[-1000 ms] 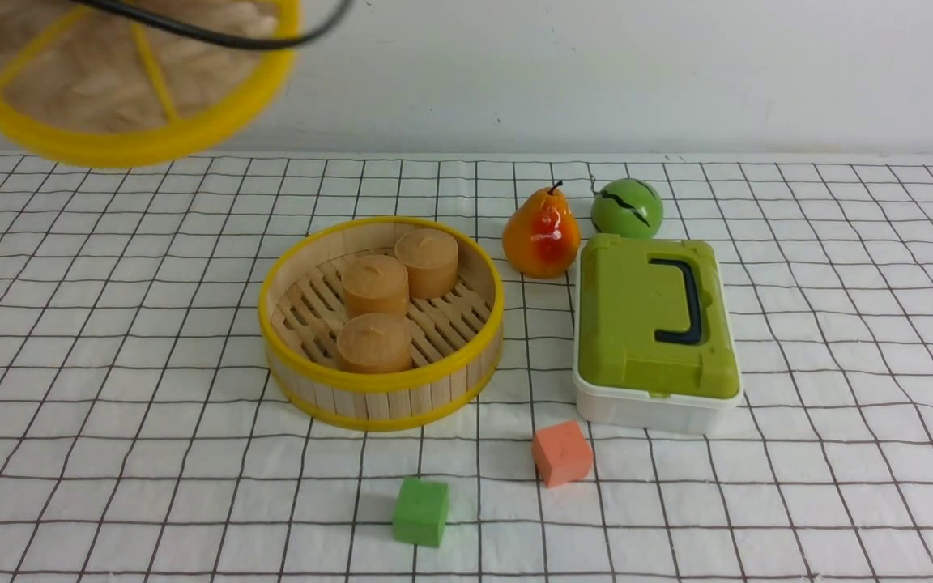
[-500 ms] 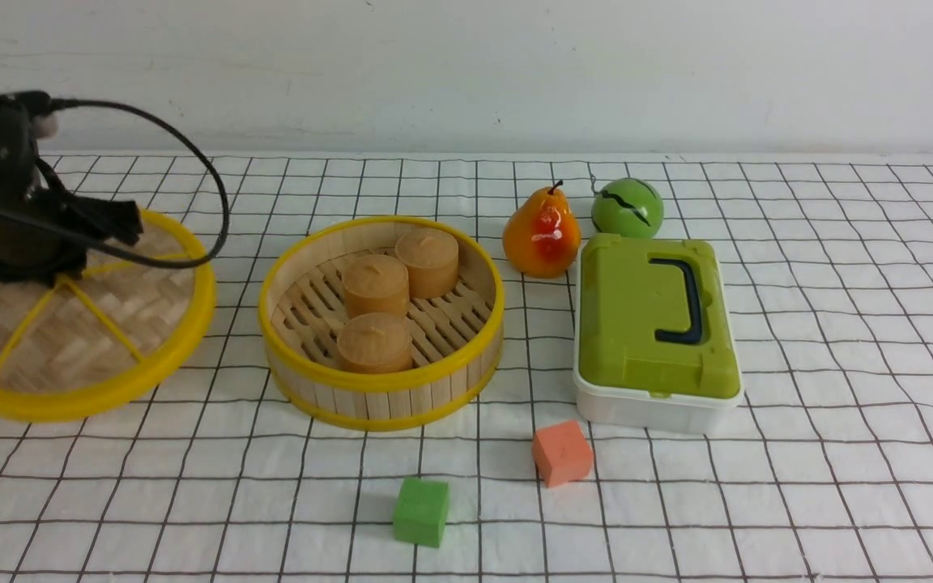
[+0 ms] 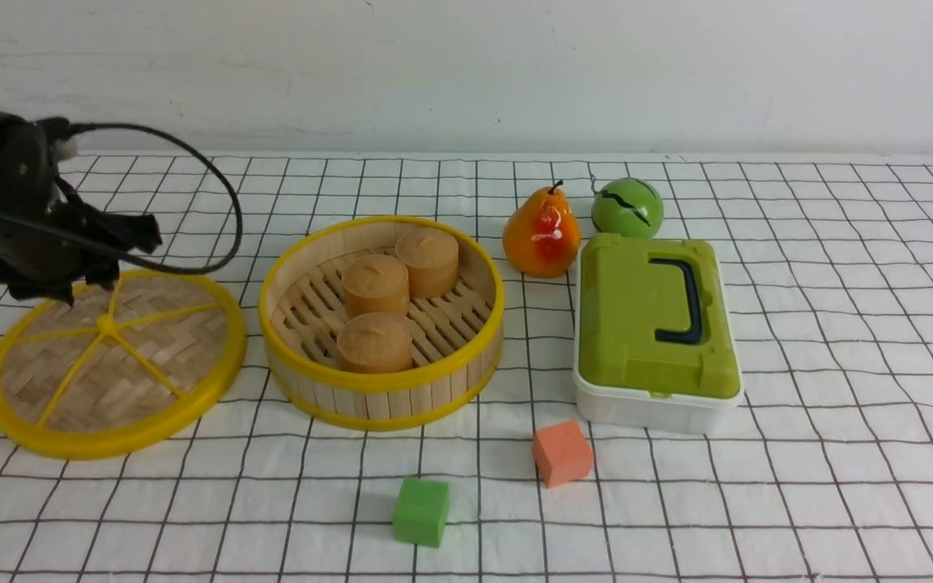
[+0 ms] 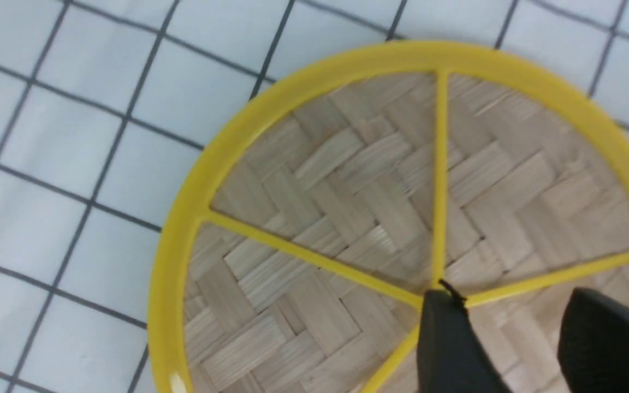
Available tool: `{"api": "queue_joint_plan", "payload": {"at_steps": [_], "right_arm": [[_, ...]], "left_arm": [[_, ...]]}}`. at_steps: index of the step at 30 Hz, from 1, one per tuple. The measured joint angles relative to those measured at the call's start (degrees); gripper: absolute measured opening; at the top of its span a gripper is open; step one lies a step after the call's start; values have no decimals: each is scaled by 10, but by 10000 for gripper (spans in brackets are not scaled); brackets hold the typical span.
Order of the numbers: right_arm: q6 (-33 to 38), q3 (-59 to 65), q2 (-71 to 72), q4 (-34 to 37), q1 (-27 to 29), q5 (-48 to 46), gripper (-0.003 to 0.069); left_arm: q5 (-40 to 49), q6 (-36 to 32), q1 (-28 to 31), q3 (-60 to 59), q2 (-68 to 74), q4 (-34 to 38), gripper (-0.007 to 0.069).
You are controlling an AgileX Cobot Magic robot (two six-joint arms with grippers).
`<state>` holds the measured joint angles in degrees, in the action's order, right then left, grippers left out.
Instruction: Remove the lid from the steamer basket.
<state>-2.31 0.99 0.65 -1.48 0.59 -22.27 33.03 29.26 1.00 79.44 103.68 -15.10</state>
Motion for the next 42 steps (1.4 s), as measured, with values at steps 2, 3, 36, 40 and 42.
{"api": "queue_joint_plan", "payload": {"at_steps": [2,3,36,40,42], "right_arm": [[0,0,0,0,0,0,239],[0,0,0,0,0,0,239],[0,0,1,0,0,0,239],[0,0,1,0,0,0,239],[0,0,1,0,0,0,239]], "left_arm": [[3,-26,0,0,-62,18,295],[4,-33,0,0,-90,28,282],[-111,-372,1,-692,-1035,313,-13],[-134,-373,1,-696,-1035,313,-13],[-174,-372,-1,-720,-1040,309,-13]]}}
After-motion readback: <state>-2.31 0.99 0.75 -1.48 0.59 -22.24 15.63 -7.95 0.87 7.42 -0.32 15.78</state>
